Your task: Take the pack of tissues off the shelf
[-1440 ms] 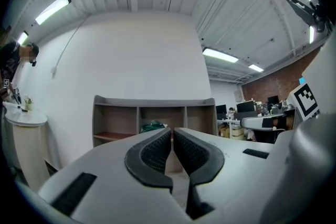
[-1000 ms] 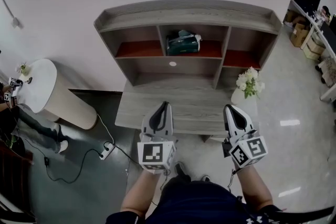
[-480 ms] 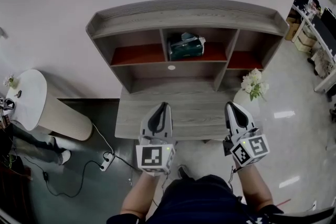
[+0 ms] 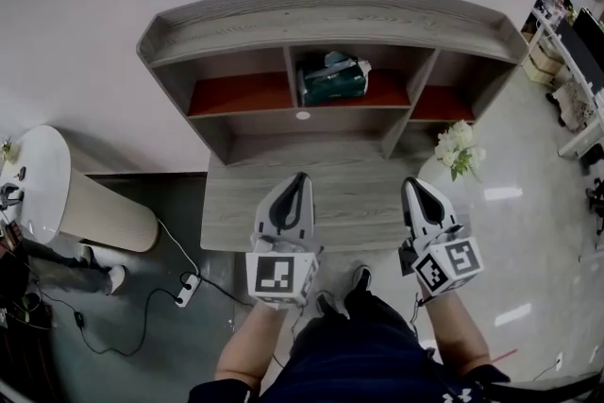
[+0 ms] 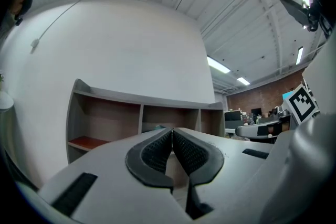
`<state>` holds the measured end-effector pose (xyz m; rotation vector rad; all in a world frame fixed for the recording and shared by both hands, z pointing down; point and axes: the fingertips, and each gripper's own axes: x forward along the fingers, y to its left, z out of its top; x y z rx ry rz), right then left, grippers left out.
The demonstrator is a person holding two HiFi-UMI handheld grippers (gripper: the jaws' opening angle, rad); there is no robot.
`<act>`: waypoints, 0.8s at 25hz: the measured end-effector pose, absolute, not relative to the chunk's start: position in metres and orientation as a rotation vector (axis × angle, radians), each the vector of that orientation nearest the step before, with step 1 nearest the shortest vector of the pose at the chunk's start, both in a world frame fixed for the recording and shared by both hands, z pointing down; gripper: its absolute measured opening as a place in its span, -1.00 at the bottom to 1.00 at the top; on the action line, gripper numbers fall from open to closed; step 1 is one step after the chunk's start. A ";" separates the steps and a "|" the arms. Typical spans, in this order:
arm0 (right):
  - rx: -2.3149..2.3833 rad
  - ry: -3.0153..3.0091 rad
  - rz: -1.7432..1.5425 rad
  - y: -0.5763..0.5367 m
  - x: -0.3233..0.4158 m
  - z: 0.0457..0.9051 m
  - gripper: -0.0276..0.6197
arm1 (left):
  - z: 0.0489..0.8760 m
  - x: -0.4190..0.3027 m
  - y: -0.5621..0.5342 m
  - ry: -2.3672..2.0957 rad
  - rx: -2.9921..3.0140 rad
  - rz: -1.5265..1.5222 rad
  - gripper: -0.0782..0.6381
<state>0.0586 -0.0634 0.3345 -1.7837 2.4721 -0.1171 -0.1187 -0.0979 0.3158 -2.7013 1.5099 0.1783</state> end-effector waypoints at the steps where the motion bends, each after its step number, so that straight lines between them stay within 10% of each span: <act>1: -1.774 2.475 -0.118 -0.067 0.058 0.334 -0.88 | 0.312 -0.116 -0.100 1.504 -2.702 0.197 -0.72; 10: -1.676 2.496 -0.108 -0.113 0.077 0.325 -0.88 | 0.317 -0.064 -0.152 1.337 -2.639 -0.192 -0.71; 20: -1.588 2.516 -0.142 -0.144 0.111 0.322 -0.88 | 0.337 -0.004 -0.263 1.114 -2.191 -0.892 -0.04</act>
